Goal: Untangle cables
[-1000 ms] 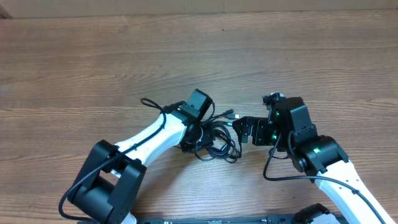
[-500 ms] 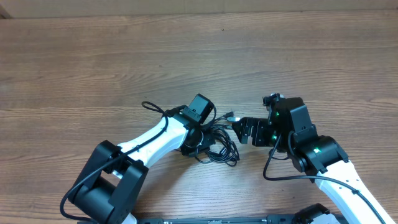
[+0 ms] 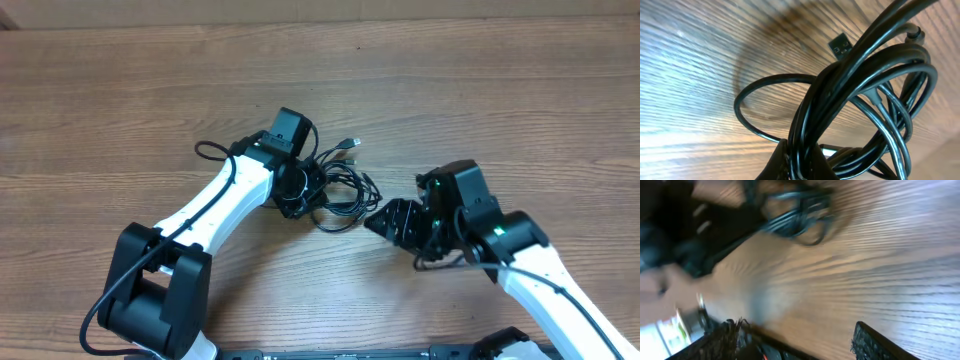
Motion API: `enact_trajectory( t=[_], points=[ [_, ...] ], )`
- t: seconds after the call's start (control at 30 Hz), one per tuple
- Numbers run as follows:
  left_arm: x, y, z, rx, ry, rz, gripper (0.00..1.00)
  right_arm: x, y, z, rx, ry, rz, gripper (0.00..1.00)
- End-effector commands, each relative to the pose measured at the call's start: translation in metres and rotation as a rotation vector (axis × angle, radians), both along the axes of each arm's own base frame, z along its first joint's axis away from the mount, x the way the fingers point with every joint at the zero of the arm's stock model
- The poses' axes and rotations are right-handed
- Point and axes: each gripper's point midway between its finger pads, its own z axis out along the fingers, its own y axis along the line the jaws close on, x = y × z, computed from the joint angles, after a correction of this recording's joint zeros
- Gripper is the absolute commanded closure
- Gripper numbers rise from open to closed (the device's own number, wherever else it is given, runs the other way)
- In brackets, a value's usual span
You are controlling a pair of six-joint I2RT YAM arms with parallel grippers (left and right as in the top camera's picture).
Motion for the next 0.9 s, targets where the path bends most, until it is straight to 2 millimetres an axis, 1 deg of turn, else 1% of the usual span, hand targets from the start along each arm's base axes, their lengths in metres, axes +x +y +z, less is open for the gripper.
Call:
enact_trajectory(
  t=[0.0,0.13,0.2,0.27,0.33,0.37,0.43,0.47,0.53,0.57,0.63,0.77,0.87],
  points=[
    [0.004,-0.024,0.032,-0.17,0.019,0.025,0.96,0.024,-0.005,-0.018,-0.03,0.097,-0.209,0.29],
    [0.007,-0.032,0.038,-0.217,0.004,0.01,0.96,0.046,0.004,-0.031,-0.017,0.066,-0.21,0.3],
    [0.005,-0.034,0.04,-0.232,0.008,-0.002,0.96,0.056,0.003,-0.037,-0.03,0.043,-0.224,0.32],
    [0.003,-0.043,0.049,-0.308,-0.002,-0.057,0.96,0.064,-0.01,-0.05,-0.111,0.027,-0.27,0.46],
    [0.004,-0.052,0.062,-0.395,-0.037,-0.121,0.96,0.068,-0.021,-0.058,-0.176,0.018,-0.304,0.56],
    [0.004,-0.057,0.07,-0.449,-0.056,-0.159,0.96,0.07,-0.027,-0.061,-0.209,0.007,-0.322,0.64],
    [0.004,-0.061,0.08,-0.509,-0.087,-0.208,0.96,0.072,-0.031,-0.062,-0.233,-0.007,-0.333,0.76],
    [0.005,-0.061,0.082,-0.524,-0.108,-0.234,0.96,0.073,-0.031,-0.061,-0.228,-0.01,-0.33,0.87],
    [0.006,-0.059,0.08,-0.512,-0.154,-0.275,0.96,0.072,-0.029,-0.061,-0.222,-0.011,-0.316,0.96],
    [0.006,-0.059,0.08,-0.509,-0.169,-0.292,0.96,0.072,-0.027,-0.061,-0.219,-0.016,-0.299,0.96],
    [0.006,-0.058,0.079,-0.502,-0.186,-0.307,0.96,0.071,-0.016,-0.056,-0.178,-0.04,-0.217,0.96],
    [0.016,-0.052,0.067,-0.405,-0.215,-0.273,0.96,0.066,0.005,-0.045,-0.074,-0.063,-0.098,0.96],
    [0.019,-0.05,0.067,-0.41,-0.157,-0.184,0.96,0.062,0.009,-0.044,-0.054,-0.046,-0.084,0.96]
  ],
)
